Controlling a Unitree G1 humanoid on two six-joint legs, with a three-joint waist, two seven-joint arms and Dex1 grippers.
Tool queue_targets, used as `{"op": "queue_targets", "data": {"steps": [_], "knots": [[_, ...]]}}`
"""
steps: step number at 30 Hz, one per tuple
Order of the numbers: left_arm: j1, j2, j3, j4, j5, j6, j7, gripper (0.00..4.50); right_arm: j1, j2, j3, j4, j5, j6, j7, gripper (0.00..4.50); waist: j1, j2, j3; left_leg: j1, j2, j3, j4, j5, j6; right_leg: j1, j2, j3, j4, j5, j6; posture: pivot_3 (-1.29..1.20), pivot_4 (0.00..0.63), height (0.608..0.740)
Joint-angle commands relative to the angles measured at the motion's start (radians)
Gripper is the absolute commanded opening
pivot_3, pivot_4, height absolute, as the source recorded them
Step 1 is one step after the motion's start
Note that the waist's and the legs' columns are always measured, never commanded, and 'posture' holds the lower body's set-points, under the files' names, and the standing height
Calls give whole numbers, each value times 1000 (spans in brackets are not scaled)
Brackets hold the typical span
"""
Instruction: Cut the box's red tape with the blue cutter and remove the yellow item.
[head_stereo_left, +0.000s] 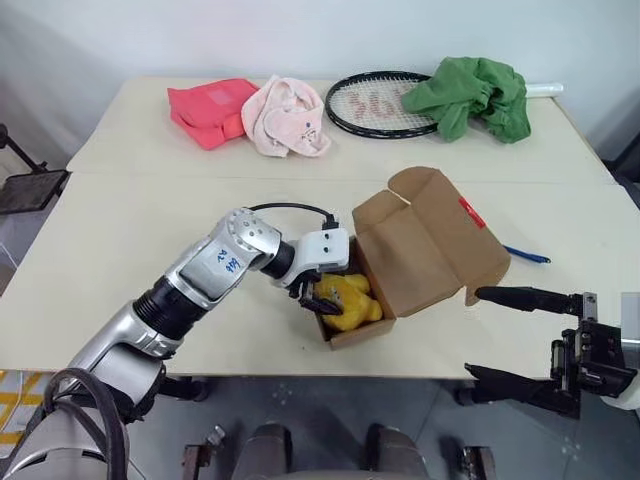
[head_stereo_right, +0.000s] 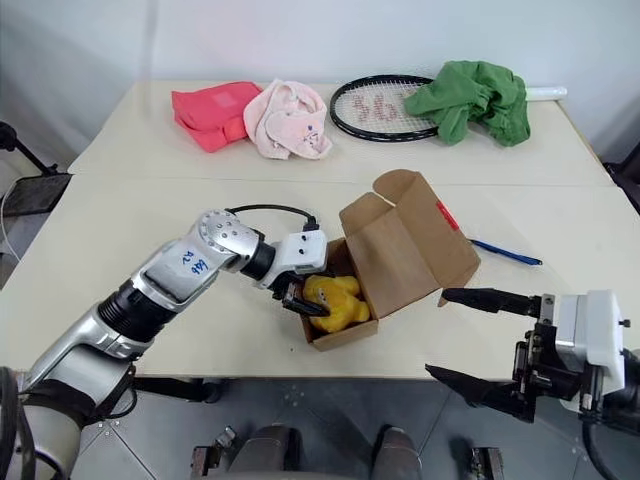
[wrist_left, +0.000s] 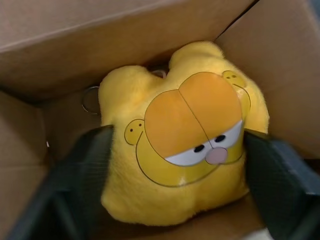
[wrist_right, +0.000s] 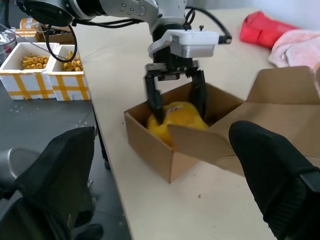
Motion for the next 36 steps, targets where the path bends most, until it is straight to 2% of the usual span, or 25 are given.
{"op": "queue_targets", "data": {"steps": [1, 5, 10, 16, 20, 22, 24, 27, 29, 31, 36], "knots": [[-4, -18, 13, 28, 48, -29, -3, 2439, 34, 12, -66, 20, -36, -37, 31, 4500, 2, 0, 0, 0, 0, 0, 0, 0, 0, 0, 0, 0, 0, 0, 0, 0, 150, 740], [-6, -24, 38, 36, 54, -77, -25, 1310, 18, 26, -62, 48, -62, -65, 20, 4500, 1, 0, 0, 0, 0, 0, 0, 0, 0, 0, 0, 0, 0, 0, 0, 0, 150, 740], [-34, -61, 126, 73, 8, -121, -46, 19, -20, 44, -31, 54, -65, -71, -17, 4500, -1, 0, 0, 0, 0, 0, 0, 0, 0, 0, 0, 0, 1, 0, 0, 0, 150, 740], [-34, -69, 280, 114, -88, -216, -129, 5, -71, 72, 17, 62, -56, -71, -53, 4500, -1, 0, 0, -1, 0, 0, 0, 0, 0, -1, 0, 0, 1, 0, 0, 0, 150, 740], [6, -104, 508, 187, -226, -317, -96, 5, -136, 94, 55, 72, -23, -56, -100, 4500, -3, 0, 0, 0, 0, 0, 1, 0, 0, -1, 0, 0, 1, 0, 0, 0, 150, 740], [43, -99, 620, 199, -310, -285, -83, 5, -163, 101, 86, 75, -19, -56, -105, 4500, -12, 0, 0, 0, 0, 0, 0, 0, 0, -1, 0, 0, 1, 0, 0, 0, 150, 740], [136, -40, 701, 148, -343, -268, -79, 5, -193, 114, 130, 76, -17, -59, -115, 4500, -31, 0, 0, 0, 0, 0, -1, 0, 0, -1, 0, 0, 1, 0, 0, 0, 150, 740], [324, 54, 860, 60, -360, -231, 16, 5, -260, 151, 230, 74, -43, -84, -130, 4500, -49, 0, 0, 4, 0, 0, -4, 0, 0, -1, 0, 0, 3, 0, 0, 0, 150, 740], [424, 96, 915, 44, -331, -267, 56, 5, -297, 170, 279, 75, -59, -93, -140, 4500, -53, -1, 0, 7, 0, 0, -5, -1, -1, 0, 0, 0, 5, 0, 0, 0, 150, 740], [591, 141, 1001, 54, -283, -329, 90, 5, -361, 191, 365, 78, -87, -96, -145, 4500, -54, -1, 0, 7, 1, 0, -5, -1, -1, 0, -1, -1, 5, 0, 0, 0, 150, 740], [850, 156, 1098, 25, -252, -397, 157, 5, -471, 217, 482, 107, -120, -108, -120, 4500, -40, -1, 0, 9, 1, 1, -5, -3, -2, 1, -1, -1, 5, 0, 0, 0, 150, 740]]}}
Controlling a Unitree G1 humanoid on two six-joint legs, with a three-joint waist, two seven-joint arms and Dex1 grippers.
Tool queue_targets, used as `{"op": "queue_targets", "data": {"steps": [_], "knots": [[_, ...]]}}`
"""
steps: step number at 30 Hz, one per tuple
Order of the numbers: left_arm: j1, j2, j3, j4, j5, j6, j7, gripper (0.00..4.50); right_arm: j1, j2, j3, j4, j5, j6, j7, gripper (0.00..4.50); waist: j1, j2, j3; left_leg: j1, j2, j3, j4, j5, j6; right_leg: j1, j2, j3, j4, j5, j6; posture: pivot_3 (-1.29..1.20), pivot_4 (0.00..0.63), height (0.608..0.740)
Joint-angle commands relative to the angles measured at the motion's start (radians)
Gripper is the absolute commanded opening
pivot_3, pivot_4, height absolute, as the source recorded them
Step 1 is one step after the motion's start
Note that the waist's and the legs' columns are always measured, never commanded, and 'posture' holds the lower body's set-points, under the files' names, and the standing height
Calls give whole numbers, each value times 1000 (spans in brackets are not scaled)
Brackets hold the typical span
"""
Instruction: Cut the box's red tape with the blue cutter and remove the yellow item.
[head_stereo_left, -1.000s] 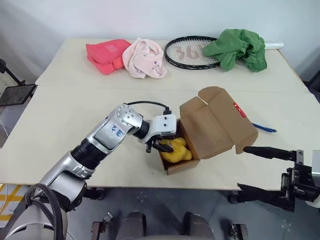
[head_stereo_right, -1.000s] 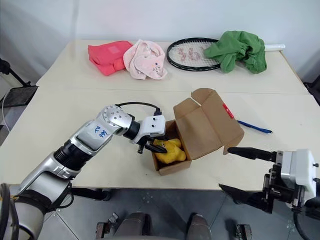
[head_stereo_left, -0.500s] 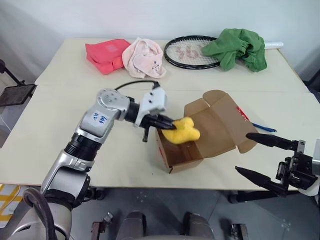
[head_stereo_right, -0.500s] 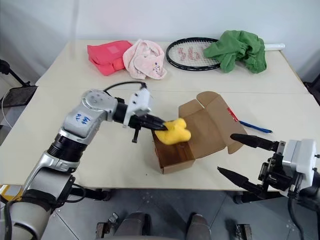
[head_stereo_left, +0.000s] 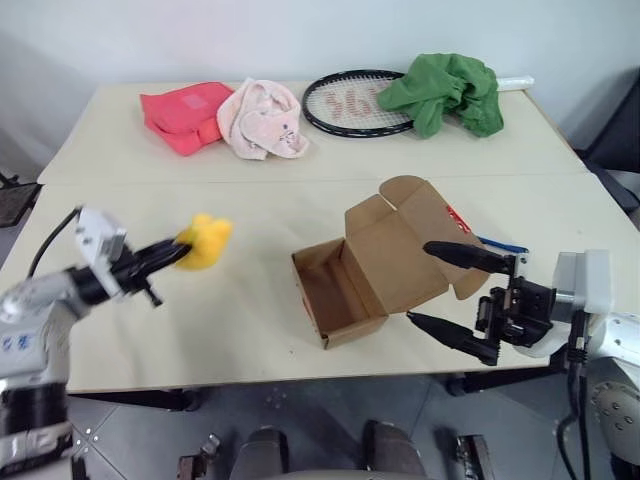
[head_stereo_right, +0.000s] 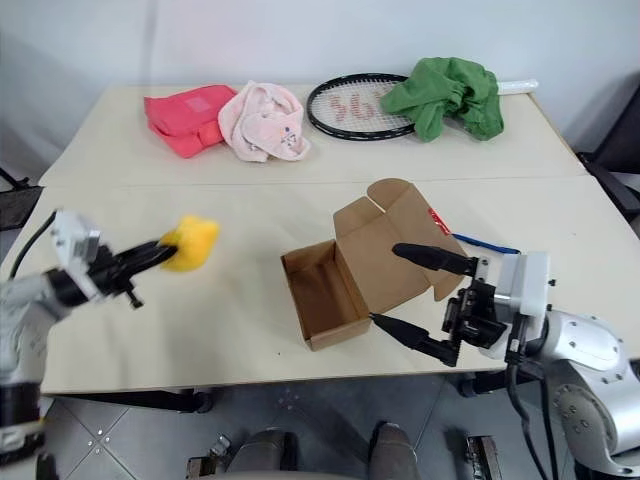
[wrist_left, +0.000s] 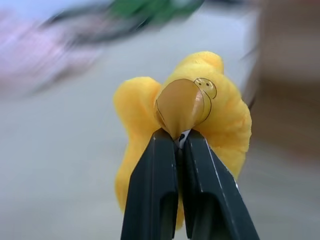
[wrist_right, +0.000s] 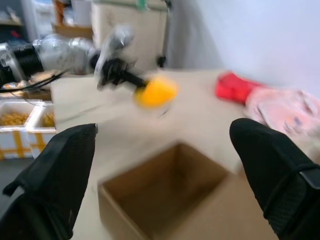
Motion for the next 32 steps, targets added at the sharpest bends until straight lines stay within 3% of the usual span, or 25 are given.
{"op": "queue_targets", "data": {"steps": [1, 2, 5, 11, 15, 20, 25, 27, 32], "knots": [[79, -4, 56, -46, 11, -46, 55, 5, -44, -4, 43, 0, -16, -38, 41, 4500, 19, 0, 0, 0, 0, 0, 1, 0, 0, 0, 0, 0, 0, 0, 0, 0, 150, 740], [93, -9, 58, -48, 6, -44, 69, 5, -52, -7, 52, 2, -23, -45, 51, 4500, 26, -1, 0, 0, 0, 0, 1, -1, 1, 1, 0, 0, -1, 0, 0, 0, 150, 740], [107, -21, 58, -44, 25, -63, 131, 777, -63, -17, 57, 4, -25, -39, 55, 4500, 32, -2, -1, 0, 0, 0, 2, -1, 1, 2, 0, 0, -1, 0, 0, 0, 150, 740], [101, 6, 92, -111, -90, -16, 83, 2637, -31, -64, -20, 31, -10, -40, 73, 4500, 21, -2, -1, 0, 0, 1, 1, -1, 0, 0, 0, 0, 0, 0, 0, 0, 150, 740], [157, 131, 150, -99, -200, 115, -77, 2637, -25, -97, -89, 87, -26, -71, 96, 4500, 12, -2, -1, 0, 2, 3, 1, -2, 0, -1, 1, 0, 0, 0, 0, 0, 150, 740], [290, 256, 221, 43, -39, -176, -232, 2637, 57, -149, -187, 91, 7, -45, 132, 4500, 8, -1, -1, 2, 2, 7, -4, -2, -1, -3, 1, 0, -1, -1, -1, 0, 150, 740], [387, 170, 278, 57, -5, -379, -206, 2637, 202, -147, -191, 139, -107, -189, 251, 4500, 9, -2, -1, 4, 3, 11, -9, -3, 0, -2, 0, 0, -7, 0, -1, 0, 150, 740], [425, 107, 268, -29, -11, -375, -155, 2637, 168, -100, -178, 164, -88, -186, 191, 4500, 7, -2, -1, 4, 3, 11, -8, -3, 0, -2, 0, 0, -7, 0, -1, 0, 150, 740], [464, 28, 252, -187, -56, -292, -64, 2637, 161, -62, -138, 192, -135, -248, 202, 4500, 1, -3, -2, 4, 5, 12, -5, -3, 0, -1, 1, 0, -5, 0, -3, 0, 150, 740]]}}
